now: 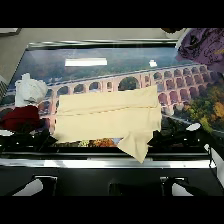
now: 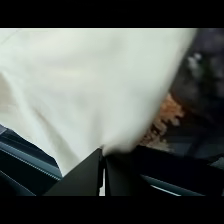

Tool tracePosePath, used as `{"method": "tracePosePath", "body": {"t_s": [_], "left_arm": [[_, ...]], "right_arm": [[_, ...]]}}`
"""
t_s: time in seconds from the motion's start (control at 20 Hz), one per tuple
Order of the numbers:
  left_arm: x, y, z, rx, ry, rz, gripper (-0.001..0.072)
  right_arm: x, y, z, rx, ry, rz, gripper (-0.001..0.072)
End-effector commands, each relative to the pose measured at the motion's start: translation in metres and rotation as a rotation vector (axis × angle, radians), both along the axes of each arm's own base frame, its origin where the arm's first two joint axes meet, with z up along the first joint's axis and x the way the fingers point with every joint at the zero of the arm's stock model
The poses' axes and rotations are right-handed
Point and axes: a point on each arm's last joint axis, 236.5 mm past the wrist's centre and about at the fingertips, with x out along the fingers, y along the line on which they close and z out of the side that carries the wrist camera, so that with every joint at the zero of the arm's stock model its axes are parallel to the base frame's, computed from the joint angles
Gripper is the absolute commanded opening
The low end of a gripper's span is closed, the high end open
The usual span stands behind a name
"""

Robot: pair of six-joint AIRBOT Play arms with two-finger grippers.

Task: Fold the clothes and pants, and hang the long-sleeved shirts on hangers.

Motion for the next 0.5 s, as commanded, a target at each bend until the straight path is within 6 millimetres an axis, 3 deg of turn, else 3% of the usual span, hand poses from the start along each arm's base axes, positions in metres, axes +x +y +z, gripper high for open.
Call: {"method": "tracePosePath", "body": {"t_s": [0.0,0.1,0.25,0.45], "left_arm": [[-0.004,0.001,0.003,0.006,0.020,0.009,0.0012],[-0.017,0.011,0.005,0.065,0.082,0.038,0.0011],[-0.031,0.017,0.027,0.132,0.073,0.019,0.0011],[-0.022,0.021,0.055,0.182,-0.022,0.092,0.0012]], "right_arm": [[0.005,-0.002,0.014,-0.021,-0.069,0.010,0.0023],[0.001,-0.006,0.028,-0.055,-0.095,0.015,0.0023],[-0.016,-0.010,0.058,-0.103,-0.131,0.036,0.0023],[-0.021,-0.017,0.093,-0.184,-0.251,-0.011,0.0023]]}}
